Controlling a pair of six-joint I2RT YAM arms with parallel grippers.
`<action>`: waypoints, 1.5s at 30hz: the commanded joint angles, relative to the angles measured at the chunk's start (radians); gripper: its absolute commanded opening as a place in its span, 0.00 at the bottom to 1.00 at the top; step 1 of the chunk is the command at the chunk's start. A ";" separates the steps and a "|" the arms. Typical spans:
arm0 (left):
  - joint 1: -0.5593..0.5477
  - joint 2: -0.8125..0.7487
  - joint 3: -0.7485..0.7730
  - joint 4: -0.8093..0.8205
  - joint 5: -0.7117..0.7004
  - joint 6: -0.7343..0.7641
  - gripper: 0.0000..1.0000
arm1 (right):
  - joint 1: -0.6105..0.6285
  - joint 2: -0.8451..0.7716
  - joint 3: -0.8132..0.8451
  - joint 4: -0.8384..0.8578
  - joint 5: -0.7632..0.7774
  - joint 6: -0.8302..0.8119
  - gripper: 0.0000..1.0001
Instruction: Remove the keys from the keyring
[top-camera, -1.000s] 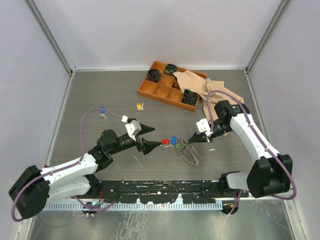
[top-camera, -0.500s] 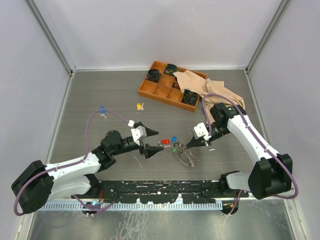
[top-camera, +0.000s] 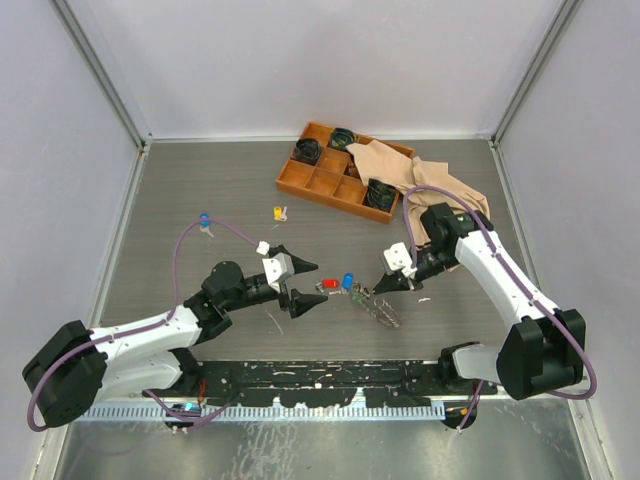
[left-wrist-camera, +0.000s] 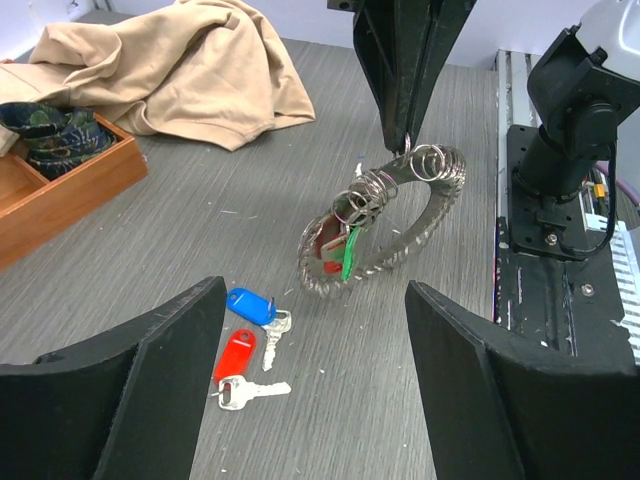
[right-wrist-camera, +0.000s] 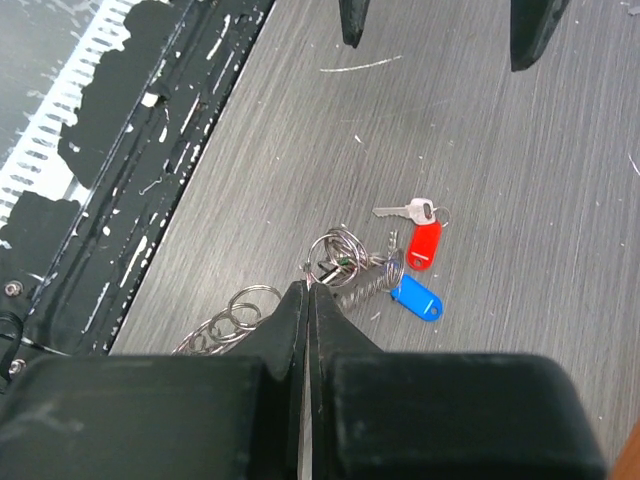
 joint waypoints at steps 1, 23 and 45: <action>-0.006 -0.023 0.036 0.023 0.004 0.029 0.74 | -0.018 -0.038 0.020 0.065 -0.002 0.099 0.01; -0.005 -0.052 0.064 -0.091 0.001 0.060 0.73 | -0.053 -0.034 0.015 0.258 0.101 0.353 0.04; -0.005 -0.115 0.112 -0.276 -0.141 -0.009 0.74 | -0.145 0.097 -0.030 0.596 0.529 0.627 0.10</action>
